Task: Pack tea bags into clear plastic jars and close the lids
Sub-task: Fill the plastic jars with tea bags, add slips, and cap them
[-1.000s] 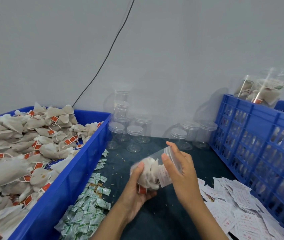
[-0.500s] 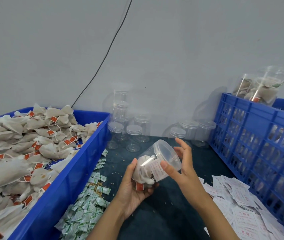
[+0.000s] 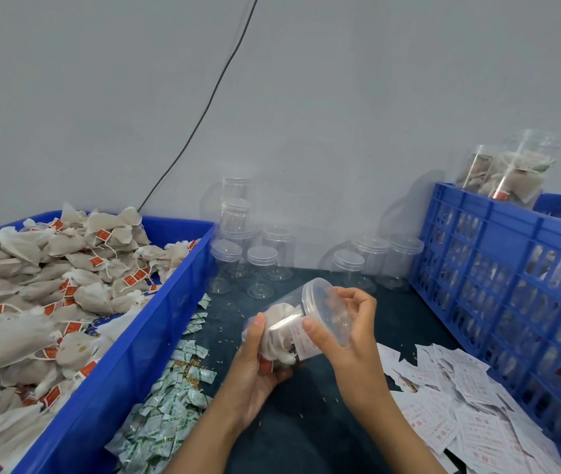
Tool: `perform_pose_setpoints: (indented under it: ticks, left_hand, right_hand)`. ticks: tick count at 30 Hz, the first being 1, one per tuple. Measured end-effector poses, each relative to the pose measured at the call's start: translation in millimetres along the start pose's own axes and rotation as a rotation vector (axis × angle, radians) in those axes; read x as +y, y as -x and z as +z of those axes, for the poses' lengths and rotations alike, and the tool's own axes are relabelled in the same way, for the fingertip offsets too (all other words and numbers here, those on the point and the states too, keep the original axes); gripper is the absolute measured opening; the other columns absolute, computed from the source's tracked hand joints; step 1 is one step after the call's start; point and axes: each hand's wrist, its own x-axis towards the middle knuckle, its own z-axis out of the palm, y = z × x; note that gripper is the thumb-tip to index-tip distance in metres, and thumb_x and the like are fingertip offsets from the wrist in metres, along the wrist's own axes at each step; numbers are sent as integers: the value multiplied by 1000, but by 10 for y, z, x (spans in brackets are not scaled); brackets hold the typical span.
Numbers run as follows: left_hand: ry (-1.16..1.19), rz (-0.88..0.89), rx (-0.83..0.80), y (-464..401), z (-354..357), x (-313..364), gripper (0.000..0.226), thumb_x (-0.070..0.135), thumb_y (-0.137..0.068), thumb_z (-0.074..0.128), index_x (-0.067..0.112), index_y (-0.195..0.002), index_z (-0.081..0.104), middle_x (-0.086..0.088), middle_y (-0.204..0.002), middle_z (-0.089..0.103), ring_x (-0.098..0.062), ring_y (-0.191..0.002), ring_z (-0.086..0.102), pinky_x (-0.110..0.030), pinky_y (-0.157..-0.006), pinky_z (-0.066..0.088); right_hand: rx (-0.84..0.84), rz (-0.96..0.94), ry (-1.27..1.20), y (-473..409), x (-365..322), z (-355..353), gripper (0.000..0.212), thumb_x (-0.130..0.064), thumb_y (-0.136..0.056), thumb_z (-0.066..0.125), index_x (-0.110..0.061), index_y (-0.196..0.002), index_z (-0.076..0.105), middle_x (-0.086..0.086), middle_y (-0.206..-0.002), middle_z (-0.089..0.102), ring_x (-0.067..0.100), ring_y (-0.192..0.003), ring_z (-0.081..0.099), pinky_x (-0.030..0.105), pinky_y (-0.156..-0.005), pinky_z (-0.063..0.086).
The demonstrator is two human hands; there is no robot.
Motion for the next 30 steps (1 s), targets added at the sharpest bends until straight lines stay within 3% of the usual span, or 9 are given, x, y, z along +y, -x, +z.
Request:
perform_pose_setpoints:
  ticks: [3,8,11,13,16,20,23,25,30]
  left_hand:
    - [-22,41,14,6,26,-12,65,52,-84,45,5,-127,57,-19,-105,65,-29,-91,55,-44,-86,42]
    - [66,-33,-26,-25,53,-43,60,56,-82,46,9,-114,66,-15,-95,67,-20,-73,61,-29,-65,51]
    - [246,-85,-71,-38,57,-26,63,62,-82,46,9,-97,77,-16,-87,64,-21,-62,59,-25,-46,44]
    - [345,-114,-75,-42,46,-13,66,65,-80,45,10,-95,78,-17,-85,62,-21,-60,56,-24,-42,40]
    - [412,-186,-48,-53,20,-26,68,65,-76,49,8,-102,75,-22,-99,64,-25,-71,57,-29,-50,47]
    - [386,-299,-19,-76,21,-59,68,65,-81,47,7,-105,74,-26,-123,62,-39,-108,58,-46,-86,46]
    - [361,-318,-31,-83,33,-72,71,65,-74,52,9,-116,66,-24,-111,66,-38,-84,65,-44,-70,54]
    - [363,-310,-34,-98,21,-108,73,64,-71,53,11,-119,64,-24,-112,65,-35,-84,61,-45,-71,55]
    - [377,-276,-119,-103,41,-131,55,58,-77,49,15,-92,79,-25,-111,68,-43,-88,69,-57,-68,57]
  right_hand:
    - [6,23,-44,0,10,-19,52,-38,-72,69,-31,-114,39,-38,-103,50,-14,-103,52,4,-79,41]
    - [54,45,-129,-62,7,-48,76,-32,-67,77,-40,-126,31,-8,-126,50,-6,-110,55,9,-84,46]
    - [1,56,-151,-67,22,-43,101,-34,-59,85,-54,-132,19,-11,-138,39,-1,-120,52,21,-97,47]
    - [-74,103,-144,-53,57,-11,110,-37,-55,87,-56,-135,13,-14,-141,37,-4,-122,50,20,-101,44]
    - [-146,190,-141,-29,133,59,113,-31,-57,87,-47,-140,12,-7,-133,51,1,-119,55,23,-100,46]
    - [-153,246,-93,-15,139,88,99,-15,-66,84,-36,-138,20,-7,-125,59,-1,-108,61,15,-87,49]
    - [-130,261,-84,-51,39,25,94,-10,-68,84,-35,-136,23,-7,-126,57,-2,-108,60,13,-85,48]
    - [-129,265,-82,-85,-47,-25,95,-11,-68,85,-35,-137,22,-9,-128,54,-3,-109,58,13,-86,47]
    - [-166,278,2,-137,-186,-139,103,-18,-67,87,-37,-139,16,-8,-127,48,2,-116,52,17,-98,45]
